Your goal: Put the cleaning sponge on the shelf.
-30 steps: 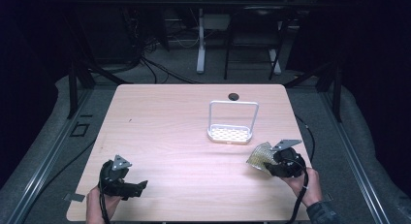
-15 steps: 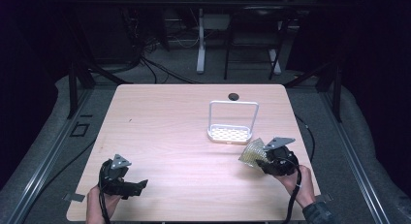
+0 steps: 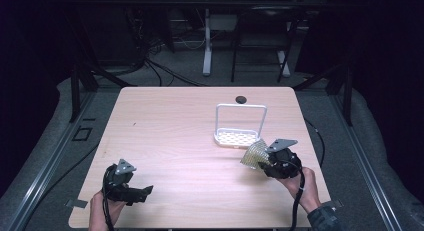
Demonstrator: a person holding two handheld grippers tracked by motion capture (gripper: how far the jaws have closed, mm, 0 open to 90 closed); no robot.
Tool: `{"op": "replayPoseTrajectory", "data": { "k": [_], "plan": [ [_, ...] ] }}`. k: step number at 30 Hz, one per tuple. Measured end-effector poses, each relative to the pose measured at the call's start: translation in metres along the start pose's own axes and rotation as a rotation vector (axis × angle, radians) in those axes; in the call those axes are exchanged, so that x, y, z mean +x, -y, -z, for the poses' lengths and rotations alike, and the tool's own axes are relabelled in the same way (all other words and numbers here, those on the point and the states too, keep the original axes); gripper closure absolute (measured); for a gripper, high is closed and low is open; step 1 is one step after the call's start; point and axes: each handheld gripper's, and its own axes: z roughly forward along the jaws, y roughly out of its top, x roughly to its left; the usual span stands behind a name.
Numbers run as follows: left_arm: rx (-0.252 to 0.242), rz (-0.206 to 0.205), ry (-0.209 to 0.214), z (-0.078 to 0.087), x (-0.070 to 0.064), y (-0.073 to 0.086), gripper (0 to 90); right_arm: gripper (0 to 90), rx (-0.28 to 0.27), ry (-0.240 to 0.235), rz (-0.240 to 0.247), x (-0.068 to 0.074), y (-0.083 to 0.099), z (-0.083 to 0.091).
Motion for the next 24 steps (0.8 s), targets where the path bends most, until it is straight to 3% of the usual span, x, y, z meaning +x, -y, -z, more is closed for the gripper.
{"op": "replayPoseTrajectory", "data": {
  "k": [24],
  "plan": [
    [-0.006, 0.005, 0.009, 0.000, -0.001, -0.001, 8.2, 55.4, -0.016, -0.027, 0.040, 0.017, -0.026, -0.017]
  ]
}}
